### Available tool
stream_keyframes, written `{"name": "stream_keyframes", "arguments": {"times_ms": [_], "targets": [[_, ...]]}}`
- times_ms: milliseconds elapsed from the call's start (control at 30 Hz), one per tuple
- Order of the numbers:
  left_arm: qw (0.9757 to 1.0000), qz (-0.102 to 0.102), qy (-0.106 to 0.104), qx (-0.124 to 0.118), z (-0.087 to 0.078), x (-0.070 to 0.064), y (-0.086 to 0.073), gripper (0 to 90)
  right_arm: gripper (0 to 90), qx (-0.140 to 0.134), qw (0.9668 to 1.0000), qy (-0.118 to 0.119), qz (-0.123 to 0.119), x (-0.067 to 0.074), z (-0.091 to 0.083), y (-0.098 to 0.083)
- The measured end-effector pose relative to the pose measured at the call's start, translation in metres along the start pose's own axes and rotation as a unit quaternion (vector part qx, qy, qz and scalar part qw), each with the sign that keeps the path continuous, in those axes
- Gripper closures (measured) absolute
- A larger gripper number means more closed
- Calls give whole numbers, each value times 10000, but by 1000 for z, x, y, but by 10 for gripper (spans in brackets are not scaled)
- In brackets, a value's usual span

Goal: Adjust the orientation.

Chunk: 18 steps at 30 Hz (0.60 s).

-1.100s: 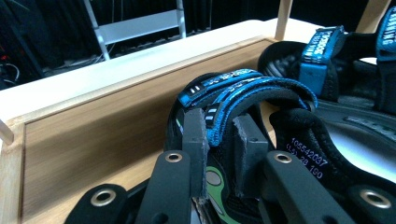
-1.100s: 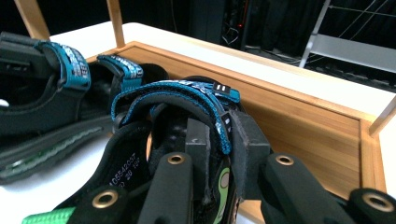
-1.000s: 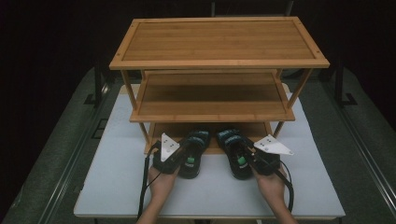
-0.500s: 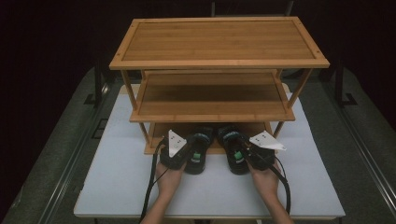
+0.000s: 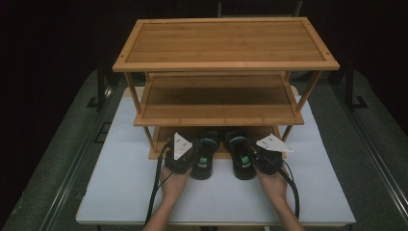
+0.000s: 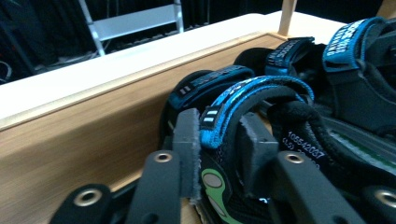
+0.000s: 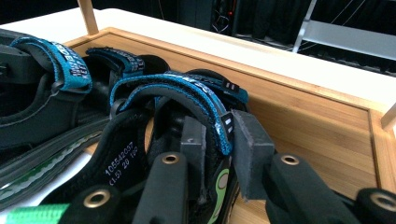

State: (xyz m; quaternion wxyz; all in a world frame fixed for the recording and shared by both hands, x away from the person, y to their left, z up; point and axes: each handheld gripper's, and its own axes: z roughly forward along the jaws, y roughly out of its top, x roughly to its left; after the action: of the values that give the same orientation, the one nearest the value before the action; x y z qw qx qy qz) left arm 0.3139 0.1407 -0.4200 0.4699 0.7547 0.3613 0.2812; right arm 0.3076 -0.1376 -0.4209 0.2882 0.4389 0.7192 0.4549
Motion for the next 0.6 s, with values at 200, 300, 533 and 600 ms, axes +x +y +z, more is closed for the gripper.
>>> {"name": "stream_keyframes", "arguments": {"times_ms": [200, 300, 533, 600], "targets": [[9999, 81, -102, 3, -3, -3, 5, 615, 635, -20, 9999, 68, -102, -2, -3, 1], [9999, 114, -99, 6, -4, -3, 6, 569, 585, -21, 9998, 101, -141, -3, -6, 2], [9989, 290, -296, -212, -17, -9, 14, 516, 503, -115, 9993, 336, -102, -6, -20, 4], [9985, 325, -346, -254, -22, -11, 16, 507, 488, -156, 9990, 413, -114, -7, -25, 4]]}}
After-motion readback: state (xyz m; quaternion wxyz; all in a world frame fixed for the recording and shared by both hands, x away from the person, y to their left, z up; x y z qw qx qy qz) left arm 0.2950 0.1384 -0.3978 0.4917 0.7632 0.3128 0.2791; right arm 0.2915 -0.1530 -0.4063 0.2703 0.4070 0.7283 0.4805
